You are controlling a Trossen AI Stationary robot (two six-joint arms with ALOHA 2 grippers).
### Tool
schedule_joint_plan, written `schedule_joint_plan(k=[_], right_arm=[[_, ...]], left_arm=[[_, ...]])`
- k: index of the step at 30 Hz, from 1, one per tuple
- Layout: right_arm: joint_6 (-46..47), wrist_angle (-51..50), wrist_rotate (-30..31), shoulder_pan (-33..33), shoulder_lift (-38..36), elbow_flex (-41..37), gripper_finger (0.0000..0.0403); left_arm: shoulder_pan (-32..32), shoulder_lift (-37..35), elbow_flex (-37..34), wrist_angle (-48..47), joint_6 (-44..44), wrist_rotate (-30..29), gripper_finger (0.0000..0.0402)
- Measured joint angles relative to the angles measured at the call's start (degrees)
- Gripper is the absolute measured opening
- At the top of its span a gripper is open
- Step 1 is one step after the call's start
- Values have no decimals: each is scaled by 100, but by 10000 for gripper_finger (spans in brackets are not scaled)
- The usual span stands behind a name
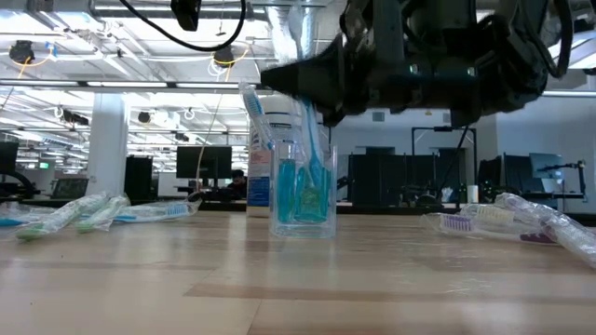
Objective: Pick & Place toothbrushing station
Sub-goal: Put the bottom blue toothbrush into the Transparent organizer
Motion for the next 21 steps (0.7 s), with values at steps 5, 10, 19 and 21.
schedule_joint_plan(k=[5,10,19,21], right_arm=[[155,658,0,0,400,-49,2],[189,672,-1,-28,438,-71,6],[186,563,-2,-23,432,-69,14],[120,565,-2,-1,432,-69,19]], left_arm=[[-2,0,0,0,0,2,111],[-2,2,-22,0,-17,2,111],[-2,2,-24,2,-17,2,111],[-2,2,-26,2,-17,2,111]])
